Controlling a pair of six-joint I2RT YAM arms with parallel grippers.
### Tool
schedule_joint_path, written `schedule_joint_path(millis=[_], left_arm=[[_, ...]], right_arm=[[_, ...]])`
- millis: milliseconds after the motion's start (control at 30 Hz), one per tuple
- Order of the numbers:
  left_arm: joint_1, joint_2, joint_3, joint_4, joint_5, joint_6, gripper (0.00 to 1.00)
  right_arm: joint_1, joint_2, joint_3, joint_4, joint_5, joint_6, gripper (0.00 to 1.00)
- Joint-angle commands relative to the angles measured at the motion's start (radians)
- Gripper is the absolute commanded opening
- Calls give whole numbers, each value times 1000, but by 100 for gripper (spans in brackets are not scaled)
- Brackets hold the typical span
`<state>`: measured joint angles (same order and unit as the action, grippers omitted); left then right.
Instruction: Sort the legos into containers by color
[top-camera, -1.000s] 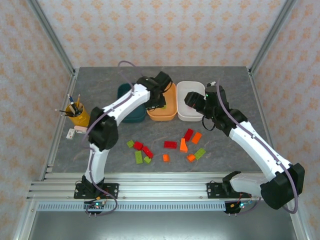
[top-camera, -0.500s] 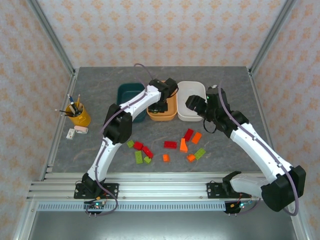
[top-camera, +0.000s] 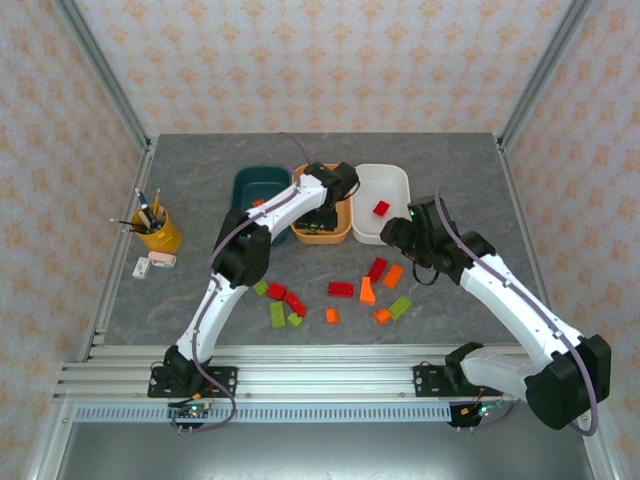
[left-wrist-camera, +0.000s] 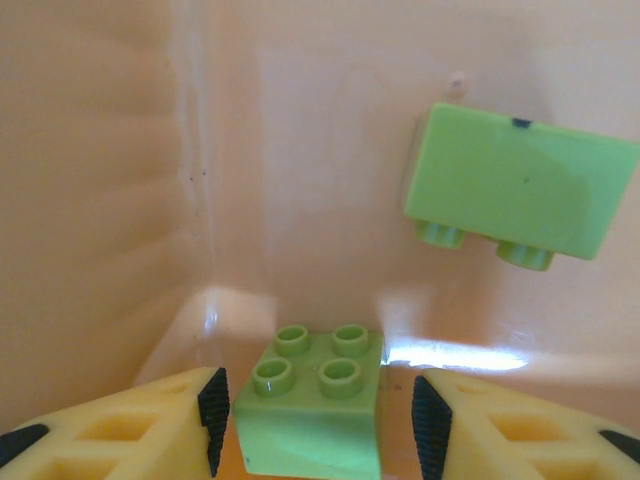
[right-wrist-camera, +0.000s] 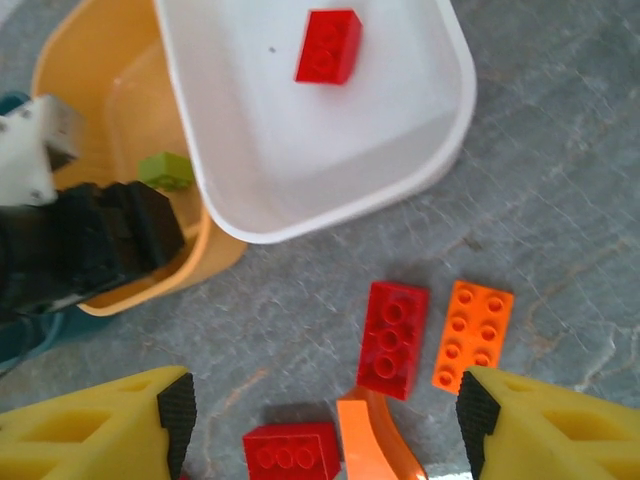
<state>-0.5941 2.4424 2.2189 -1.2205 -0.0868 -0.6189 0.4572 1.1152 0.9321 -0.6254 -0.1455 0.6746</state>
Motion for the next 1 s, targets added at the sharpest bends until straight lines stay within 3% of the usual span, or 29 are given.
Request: schedule_joint_path(millis=[0, 167, 333, 500, 733, 967], left_arm=[[-7, -61, 64, -46, -21, 3, 57], [-13, -149, 122, -51, -14, -27, 65], [-18, -328, 46, -11, -21, -41, 70], [-19, -632, -281, 176, 43, -24, 78], [-19, -1002, -801, 396, 154, -53, 79], [-19, -1222, -1059, 423, 150, -99, 81]], right_arm=[[-2, -14, -16, -53, 18, 22, 71], [39, 32, -14, -87, 38, 38, 69], [118, 154, 20, -117, 80, 124, 61], [152, 307, 73, -155, 85, 200, 54], [153, 427, 123, -145, 89, 206, 51], [147, 503, 147, -125, 82, 188, 54]])
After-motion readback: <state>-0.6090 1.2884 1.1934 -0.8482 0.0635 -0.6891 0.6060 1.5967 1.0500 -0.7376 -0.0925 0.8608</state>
